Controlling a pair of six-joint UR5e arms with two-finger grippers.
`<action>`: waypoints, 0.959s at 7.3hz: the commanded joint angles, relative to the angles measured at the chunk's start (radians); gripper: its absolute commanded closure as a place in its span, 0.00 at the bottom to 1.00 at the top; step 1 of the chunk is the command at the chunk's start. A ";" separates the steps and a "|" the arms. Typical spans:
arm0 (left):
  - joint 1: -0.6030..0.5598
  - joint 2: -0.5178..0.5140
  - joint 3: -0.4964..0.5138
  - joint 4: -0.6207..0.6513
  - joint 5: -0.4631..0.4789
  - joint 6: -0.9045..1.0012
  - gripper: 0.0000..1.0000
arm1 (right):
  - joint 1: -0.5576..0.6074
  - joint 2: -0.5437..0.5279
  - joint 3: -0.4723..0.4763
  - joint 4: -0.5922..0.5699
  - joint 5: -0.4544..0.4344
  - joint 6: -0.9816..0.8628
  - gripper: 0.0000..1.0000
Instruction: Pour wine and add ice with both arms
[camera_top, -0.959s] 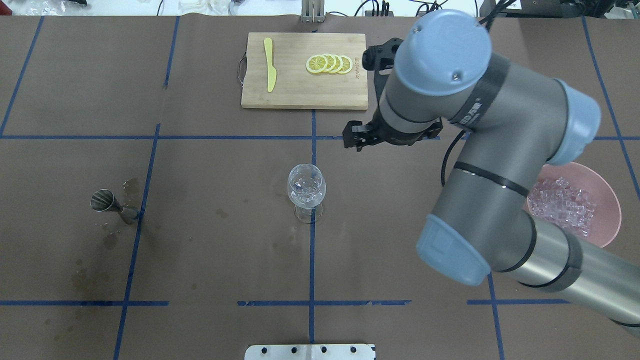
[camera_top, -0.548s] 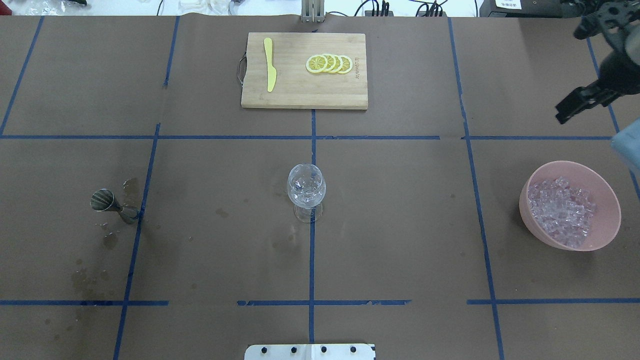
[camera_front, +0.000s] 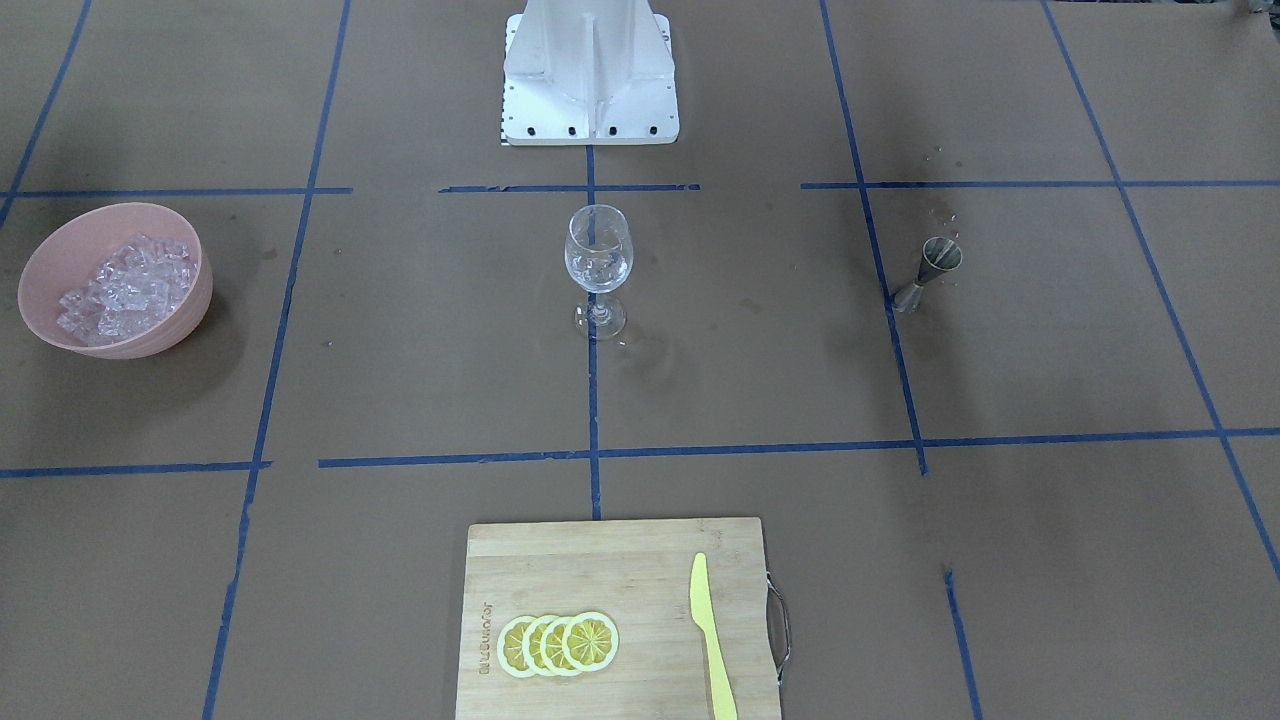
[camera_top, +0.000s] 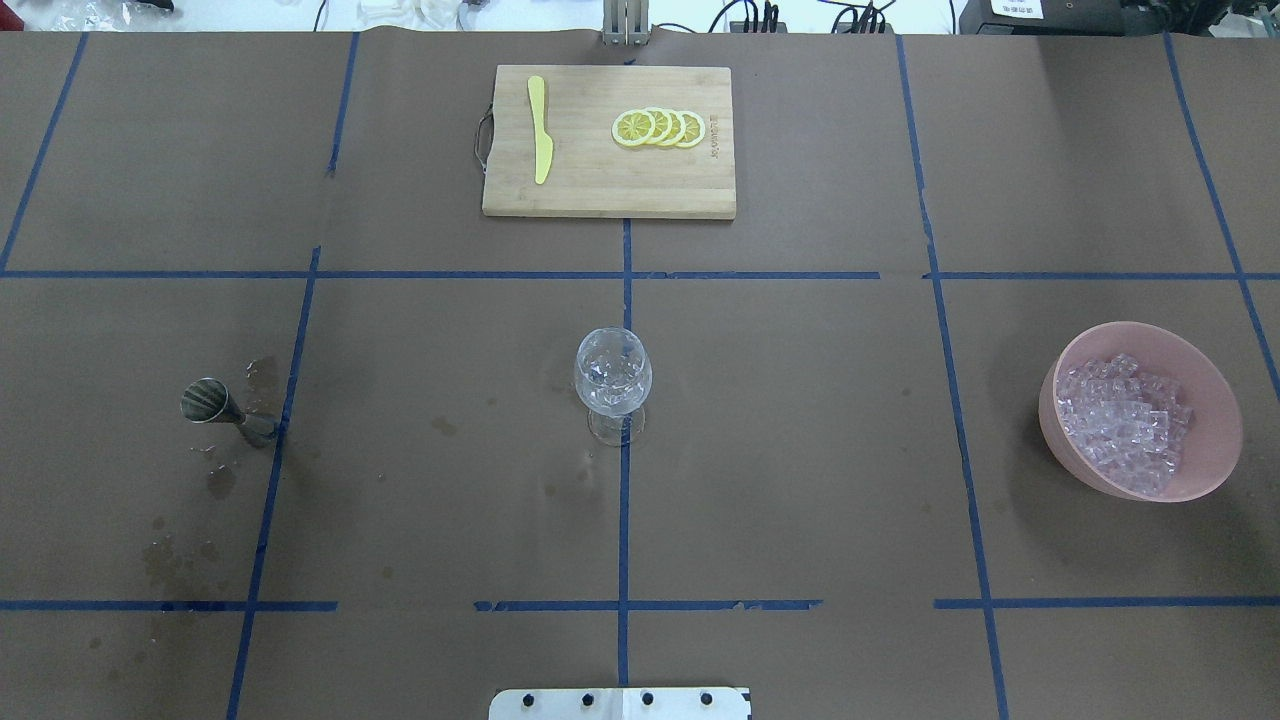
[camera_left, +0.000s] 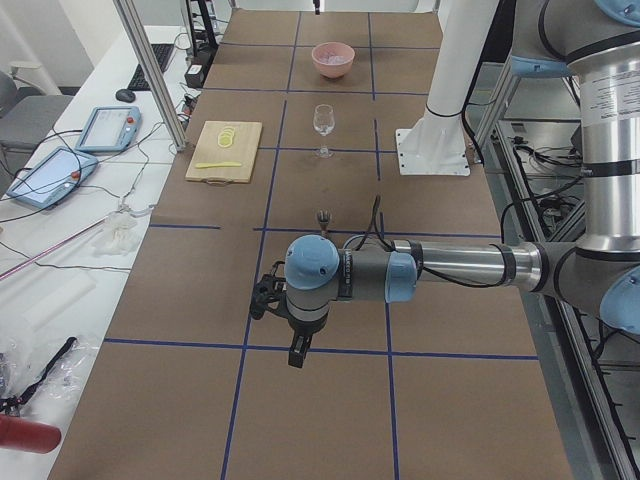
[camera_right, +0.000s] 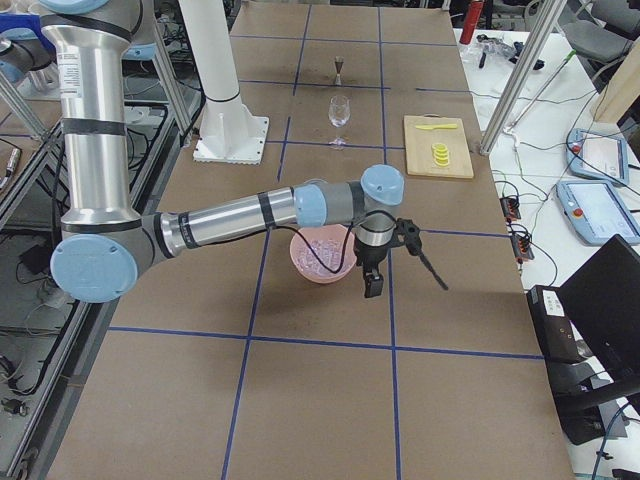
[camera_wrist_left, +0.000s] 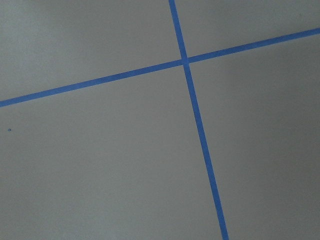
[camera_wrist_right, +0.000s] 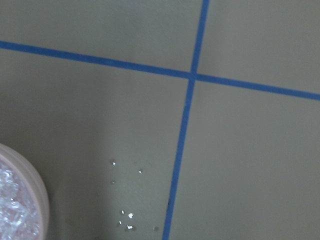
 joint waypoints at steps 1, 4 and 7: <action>0.000 -0.001 -0.004 -0.001 -0.003 0.002 0.00 | 0.055 -0.077 -0.002 0.002 0.002 -0.044 0.00; 0.001 -0.002 -0.015 -0.002 -0.003 0.004 0.00 | 0.070 -0.114 0.003 0.002 0.008 -0.136 0.00; 0.003 -0.005 -0.017 -0.002 -0.003 0.004 0.00 | 0.082 -0.125 0.008 0.004 0.048 -0.147 0.00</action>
